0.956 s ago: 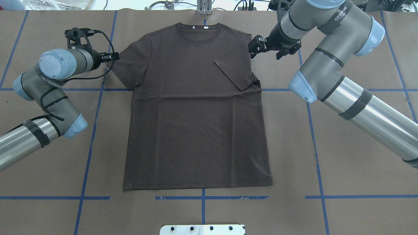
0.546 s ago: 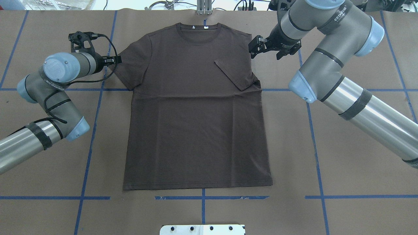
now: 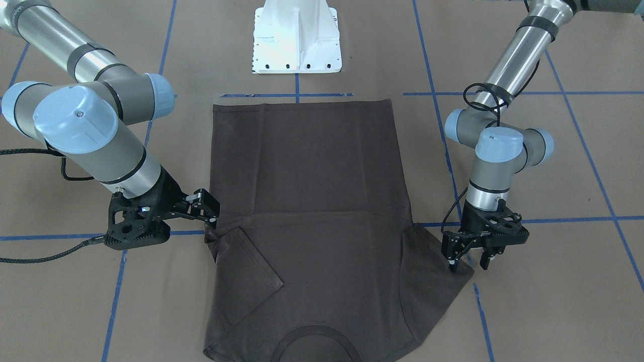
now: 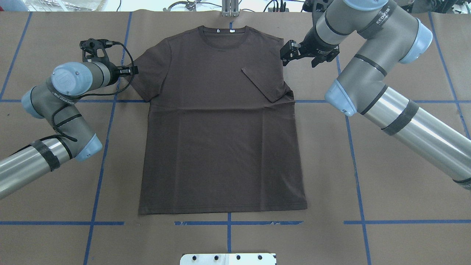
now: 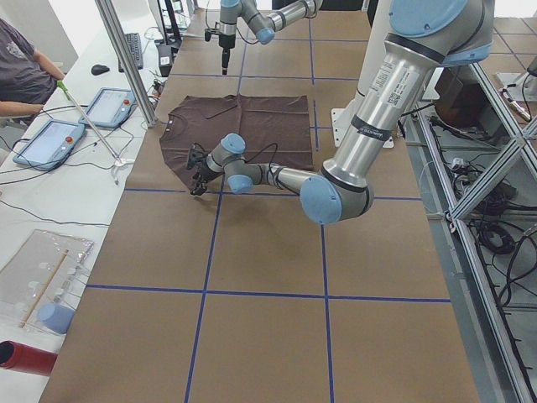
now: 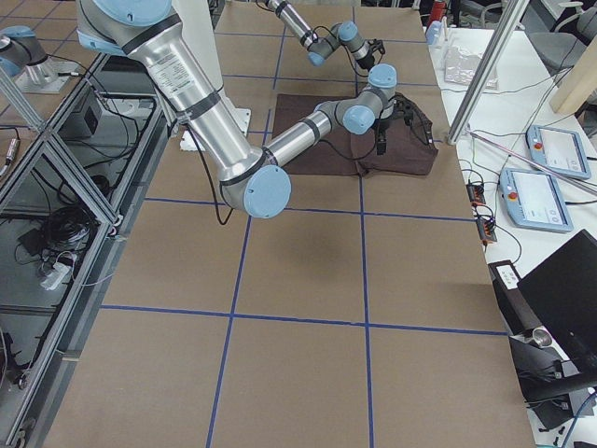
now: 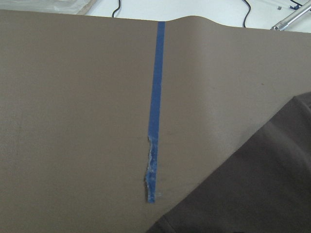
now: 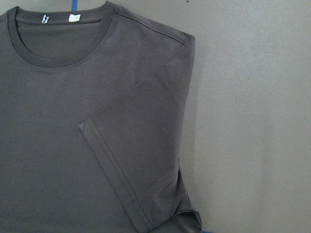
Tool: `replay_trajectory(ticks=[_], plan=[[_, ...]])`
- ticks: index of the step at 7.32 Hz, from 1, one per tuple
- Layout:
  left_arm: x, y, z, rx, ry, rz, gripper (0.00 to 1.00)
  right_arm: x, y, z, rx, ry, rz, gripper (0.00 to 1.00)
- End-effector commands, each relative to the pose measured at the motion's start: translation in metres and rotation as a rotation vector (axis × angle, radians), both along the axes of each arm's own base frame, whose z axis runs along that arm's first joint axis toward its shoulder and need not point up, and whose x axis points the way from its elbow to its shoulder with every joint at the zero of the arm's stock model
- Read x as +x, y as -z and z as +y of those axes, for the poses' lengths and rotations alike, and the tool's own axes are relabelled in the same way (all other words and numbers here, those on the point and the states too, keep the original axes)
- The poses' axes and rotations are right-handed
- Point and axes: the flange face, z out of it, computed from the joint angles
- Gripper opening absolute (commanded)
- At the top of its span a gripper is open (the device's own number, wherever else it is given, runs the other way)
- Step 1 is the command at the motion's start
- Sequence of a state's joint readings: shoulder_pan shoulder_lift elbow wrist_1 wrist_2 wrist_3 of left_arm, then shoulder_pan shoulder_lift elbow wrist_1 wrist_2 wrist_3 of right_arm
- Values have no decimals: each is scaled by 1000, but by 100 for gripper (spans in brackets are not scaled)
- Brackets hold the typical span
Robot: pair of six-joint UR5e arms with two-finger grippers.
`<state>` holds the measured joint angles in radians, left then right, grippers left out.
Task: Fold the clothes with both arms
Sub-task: 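Fold the sleeve inward with the right gripper while the left gripper approaches the other sleeve, then grasp the other sleeve with the left gripper and fold it inward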
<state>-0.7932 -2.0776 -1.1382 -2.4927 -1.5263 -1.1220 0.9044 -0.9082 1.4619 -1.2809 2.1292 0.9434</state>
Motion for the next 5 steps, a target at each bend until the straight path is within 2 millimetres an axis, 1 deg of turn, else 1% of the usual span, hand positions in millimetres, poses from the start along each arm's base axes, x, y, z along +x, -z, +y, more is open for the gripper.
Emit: replay_trajectory(ticks=[1,5], plan=[[0,-1,0,-1,0,-2,57,-2,-1,1,-1,1,2,100],[1,0,0,0,-2,-1,57,-1,-4,0,3,6,7,100]])
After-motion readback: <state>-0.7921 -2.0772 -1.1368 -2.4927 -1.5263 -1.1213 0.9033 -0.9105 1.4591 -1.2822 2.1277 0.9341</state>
